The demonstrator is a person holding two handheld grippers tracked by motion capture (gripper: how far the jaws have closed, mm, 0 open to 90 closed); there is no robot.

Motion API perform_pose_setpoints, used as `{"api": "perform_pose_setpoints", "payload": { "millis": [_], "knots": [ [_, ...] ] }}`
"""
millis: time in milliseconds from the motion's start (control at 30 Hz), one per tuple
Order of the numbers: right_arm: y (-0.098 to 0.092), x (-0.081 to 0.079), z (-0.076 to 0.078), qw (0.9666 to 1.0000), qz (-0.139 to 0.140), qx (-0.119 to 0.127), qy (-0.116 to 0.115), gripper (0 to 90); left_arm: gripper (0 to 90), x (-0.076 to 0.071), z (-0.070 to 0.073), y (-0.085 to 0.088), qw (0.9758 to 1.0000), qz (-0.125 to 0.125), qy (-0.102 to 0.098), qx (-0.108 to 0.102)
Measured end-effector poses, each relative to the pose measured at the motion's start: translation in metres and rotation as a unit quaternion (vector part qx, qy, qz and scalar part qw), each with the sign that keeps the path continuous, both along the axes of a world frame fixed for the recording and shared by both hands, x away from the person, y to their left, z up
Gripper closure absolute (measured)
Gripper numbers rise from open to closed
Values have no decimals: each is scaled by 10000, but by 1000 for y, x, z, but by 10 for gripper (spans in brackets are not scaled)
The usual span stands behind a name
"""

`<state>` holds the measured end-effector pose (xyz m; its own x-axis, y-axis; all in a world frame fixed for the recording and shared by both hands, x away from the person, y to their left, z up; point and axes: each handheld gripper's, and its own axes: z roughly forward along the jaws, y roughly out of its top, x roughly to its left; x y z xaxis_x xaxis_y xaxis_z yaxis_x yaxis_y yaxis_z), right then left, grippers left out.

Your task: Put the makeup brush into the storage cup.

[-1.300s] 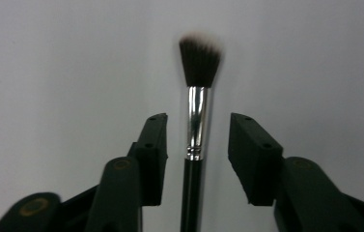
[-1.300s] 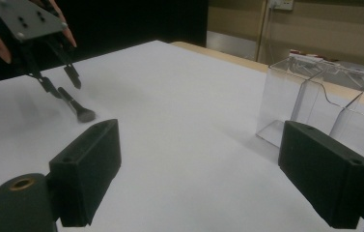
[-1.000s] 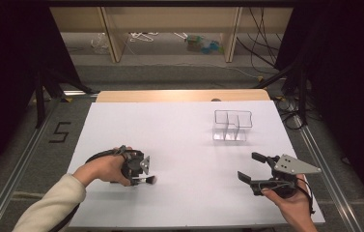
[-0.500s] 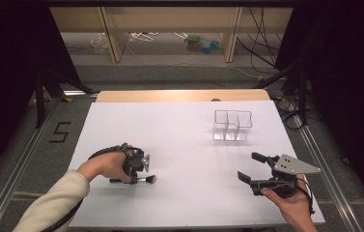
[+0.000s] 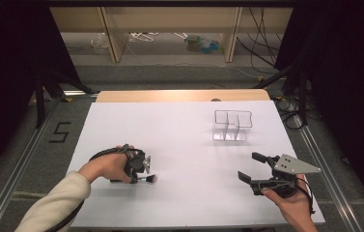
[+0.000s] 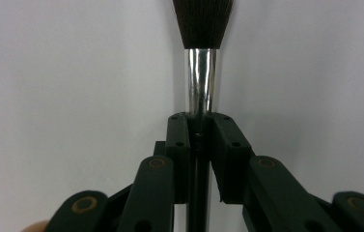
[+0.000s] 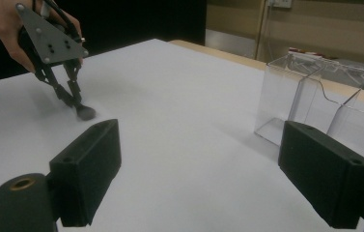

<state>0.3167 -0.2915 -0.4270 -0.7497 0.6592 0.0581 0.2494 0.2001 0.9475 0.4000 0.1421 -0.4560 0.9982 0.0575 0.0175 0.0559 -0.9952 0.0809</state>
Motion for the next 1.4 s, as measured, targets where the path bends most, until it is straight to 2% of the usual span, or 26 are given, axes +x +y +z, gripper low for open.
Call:
{"api": "perform_pose_setpoints", "payload": {
  "millis": [33, 133, 200, 233, 267, 300, 333, 367, 467, 533, 633, 733, 767, 833, 967, 1000, 1033, 1067, 1100, 1133, 1200, 1233, 1267, 1300, 1333, 1400],
  "knots": [
    [-2, -1, 2, 9998, -50, -180, 47, 160, 780, -1, 2, 1, 10000, -48, -38, 6],
    [-2, -1, 2, 9998, -43, -185, 64, 161, 780, -2, 5, 2, 9999, -37, -100, -66],
    [-2, 0, 1, 9998, -52, -196, -52, 161, 779, -3, 8, 3, 9998, -25, -150, -146],
    [1, 0, 0, 10000, 7, 7, 30, 161, 780, -4, 11, 4, 9996, -8, -188, -209],
    [0, 0, 0, 10000, -17, -23, 37, 161, 779, -4, 11, 4, 9996, -8, -188, -209],
    [-1, 1, 0, 9999, -35, -65, -115, 161, 780, -5, 14, 4, 9994, -36, -257, -234],
    [-1, 1, 0, 9999, -33, -58, -119, 160, 780, -5, 15, 5, 9991, -36, -313, -283],
    [0, 0, 0, 10000, -35, -29, 13, 160, 779, -6, 17, 6, 9987, -7, -357, -371],
    [-1, 1, 0, 9999, -53, -64, -114, 161, 780, -8, 22, 9, 9974, 0, -475, -545],
    [-1, 1, 0, 9999, -55, -65, -115, 161, 780, -11, 27, 12, 9946, 132, -638, -806],
    [-1, 1, -1, 9999, -54, -70, -106, 160, 780, -12, 30, 14, 9929, 232, -704, -927],
    [-1, 1, -1, 9999, -57, -66, -86, 160, 780, -13, 32, 18, 9884, 366, -868, -1193],
    [-1, 1, -1, 9999, -60, -70, -105, 161, 780, -14, 33, 21, 9856, 476, -909, -1346],
    [0, 0, -1, 10000, -79, -57, -17, 160, 780, -14, 33, 22, 9849, 516, -882, -1396],
    [-1, 1, -1, 9999, -76, -67, -87, 161, 780, -15, 35, 29, 9780, 699, -939, -1729],
    [-1, 1, -1, 9999, -76, -67, -87, 161, 780, -16, 34, 29, 9732, 823, -968, -1918],
    [0, 0, -1, 9999, -81, -66, -12, 160, 780, -16, 36, 31, 9727, 812, -1009, -1925],
    [-1, 0, 0, 9999, -65, -84, 31, 161, 780, -17, 35, 31, 9671, 943, -1023, -2129],
    [-1, 0, 0, 9999, -68, -86, 28, 161, 780, -16, 37, 33, 9675, 883, -1048, -2123],
    [0, 0, -1, 9999, -86, -58, -2, 161, 780, -17, 37, 34, 9641, 933, -1112, -2222],
    [-1, 0, -1, 10000, -75, -52, 14, 161, 779, -17, 40, 39, 9538, 1042, -1237, -2532],
    [-1, 0, -1, 10000, -80, -52, 7, 161, 780, -17, 40, 39, 9538, 1042, -1237, -2532],
    [-1, 0, -1, 9999, -92, -50, 3, 161, 779, -18, 41, 43, 9485, 1106, -1296, -2672],
    [-1, 0, 0, 9999, -70, -83, 37, 160, 780, -18, 41, 43, 9485, 1106, -1296, -2672],
    [-1, 0, 0, 9999, -70, -83, 37, 160, 780, -19, 41, 44, 9431, 1173, -1348, -2805],
    [-1, 0, -1, 10000, -67, -68, 18, 161, 779, -19, 42, 48, 9369, 1242, -1397, -2953]
  ]
}}
